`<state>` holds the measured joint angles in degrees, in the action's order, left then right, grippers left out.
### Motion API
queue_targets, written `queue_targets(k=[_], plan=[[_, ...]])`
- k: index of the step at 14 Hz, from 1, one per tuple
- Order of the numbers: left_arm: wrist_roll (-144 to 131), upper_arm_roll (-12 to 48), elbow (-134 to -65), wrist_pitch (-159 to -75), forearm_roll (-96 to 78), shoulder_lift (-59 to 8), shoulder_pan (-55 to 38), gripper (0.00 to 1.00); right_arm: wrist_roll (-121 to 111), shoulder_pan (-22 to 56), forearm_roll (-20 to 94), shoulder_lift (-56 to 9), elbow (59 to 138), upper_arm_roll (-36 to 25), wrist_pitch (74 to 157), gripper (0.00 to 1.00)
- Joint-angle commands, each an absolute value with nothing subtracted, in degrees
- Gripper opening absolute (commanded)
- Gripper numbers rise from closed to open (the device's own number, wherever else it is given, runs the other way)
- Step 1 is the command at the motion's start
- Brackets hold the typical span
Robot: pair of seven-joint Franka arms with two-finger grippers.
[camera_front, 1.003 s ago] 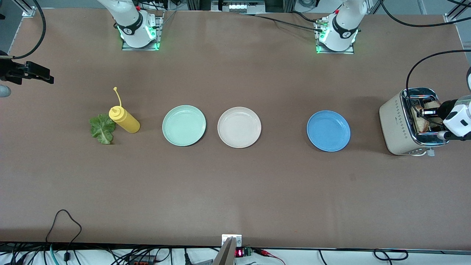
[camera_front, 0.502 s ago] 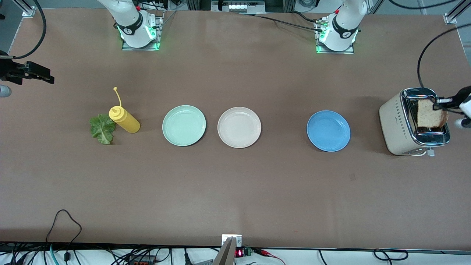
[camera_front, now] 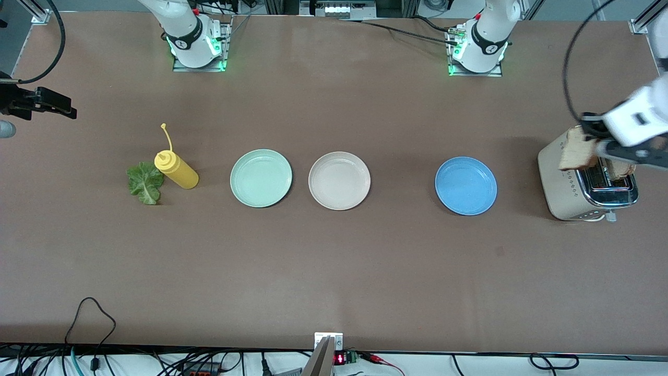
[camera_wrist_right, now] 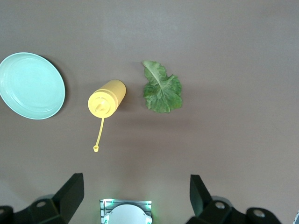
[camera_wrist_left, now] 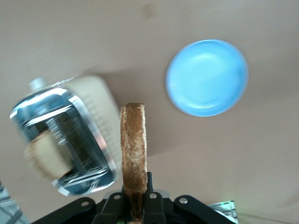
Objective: Make sandwich in beige plate with both arms
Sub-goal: 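Lift the bread slice out and carry it to the beige plate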
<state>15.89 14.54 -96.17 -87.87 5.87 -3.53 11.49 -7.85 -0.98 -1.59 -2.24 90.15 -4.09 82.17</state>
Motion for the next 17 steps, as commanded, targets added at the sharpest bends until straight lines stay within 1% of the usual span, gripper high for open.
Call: queue_targets(k=[1,2,4,5,8,10,15,17], plan=[[15.39,19.06,-96.85,-88.67,-1.45,-5.44,10.91,0.0,-8.35,-1.32,-0.62,-1.93,90.09,-3.96,82.09,1.0],[15.12,19.51,-98.68,-89.99,-5.06,-6.23,9.77,0.0,-8.35,-1.23,-0.62,-1.85,90.09,-3.87,82.0,1.0],[11.45,19.69,-102.38,-95.68,-14.55,-7.9,6.17,0.0,-8.0,-1.32,-0.53,-2.02,89.91,-3.87,82.26,1.0],[8.38,19.69,-102.83,-98.06,-16.68,-8.95,4.15,0.0,-8.0,-1.32,-0.09,-2.02,89.91,-3.87,82.35,1.0],[-0.68,19.69,-101.96,-104.04,-20.98,-15.18,-1.83,0.0,-8.09,-1.49,0.35,-2.02,89.91,-4.04,82.0,1.0],[-2.19,19.69,-101.95,-110.7,-26.52,-19.32,-6.04,0.0,-8.09,-1.49,0.35,-2.02,89.91,-4.04,82.0,1.0],[-2.2,19.51,-102.04,-125.04,-39.01,-25.92,-13.79,0.0,-8.26,-1.93,0.53,-2.9,90.09,-4.31,82.18,1.0],[-2.02,19.6,-102.04,-130.75,-42.52,-28.2,-15.03,0.0,-8.87,-1.58,0.53,-4.91,89.91,-4.13,82.35,1.0]])
